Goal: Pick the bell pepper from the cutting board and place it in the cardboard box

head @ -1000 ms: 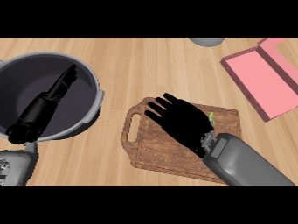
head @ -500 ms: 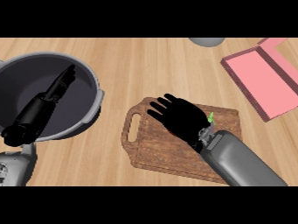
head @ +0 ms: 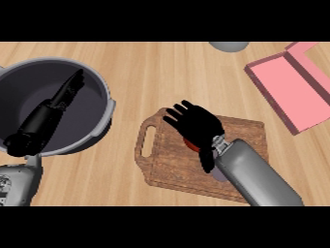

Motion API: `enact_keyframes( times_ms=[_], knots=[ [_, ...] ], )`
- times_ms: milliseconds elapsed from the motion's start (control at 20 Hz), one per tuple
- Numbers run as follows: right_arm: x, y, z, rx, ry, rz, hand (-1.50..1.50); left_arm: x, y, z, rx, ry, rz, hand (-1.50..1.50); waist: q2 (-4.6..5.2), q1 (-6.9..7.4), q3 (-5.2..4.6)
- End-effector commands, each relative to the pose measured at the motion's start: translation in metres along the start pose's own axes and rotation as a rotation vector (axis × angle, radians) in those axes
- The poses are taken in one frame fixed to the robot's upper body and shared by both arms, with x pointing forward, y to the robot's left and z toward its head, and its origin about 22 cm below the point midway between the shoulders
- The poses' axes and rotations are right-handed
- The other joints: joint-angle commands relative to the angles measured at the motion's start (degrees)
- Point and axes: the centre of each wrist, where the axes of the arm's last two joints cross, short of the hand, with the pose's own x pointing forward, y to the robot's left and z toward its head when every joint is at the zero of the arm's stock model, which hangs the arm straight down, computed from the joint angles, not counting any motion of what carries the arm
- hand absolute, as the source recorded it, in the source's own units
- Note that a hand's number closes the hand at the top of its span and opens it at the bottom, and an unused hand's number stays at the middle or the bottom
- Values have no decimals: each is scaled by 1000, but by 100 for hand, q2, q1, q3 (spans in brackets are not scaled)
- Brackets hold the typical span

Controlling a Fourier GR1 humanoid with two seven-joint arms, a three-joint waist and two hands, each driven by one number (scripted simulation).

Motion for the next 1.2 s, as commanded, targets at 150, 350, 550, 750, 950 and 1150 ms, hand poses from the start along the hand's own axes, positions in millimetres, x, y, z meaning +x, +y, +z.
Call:
enact_keyframes(
  times_ms=[150, 350, 550, 750, 950, 1150],
  knots=[
    [-26, 25, 1, 12, -102, 45, 150, 7, 1, 9, -2, -9, 0, 0, 9, 16, 8],
    [-5, 22, 7, -116, -182, 63, 150, 6, -1, -3, -9, 10, 16, 0, 4, -27, 8],
    [-11, 28, -3, -179, -191, 98, 150, 11, 8, -4, 0, 4, 13, 0, 11, -12, 8],
    [-51, 3, -22, -195, 137, -235, 150, 3, 7, 1, -10, -18, 0, 0, 88, 108, 11],
    [-72, -4, -25, -211, 458, -505, 150, 5, 1, -4, -15, -40, -8, 0, 156, 225, 13],
    [-87, -58, -39, -378, 569, -495, 150, 7, -8, -12, -52, -38, 13, 0, 151, 354, 11]
  ],
)
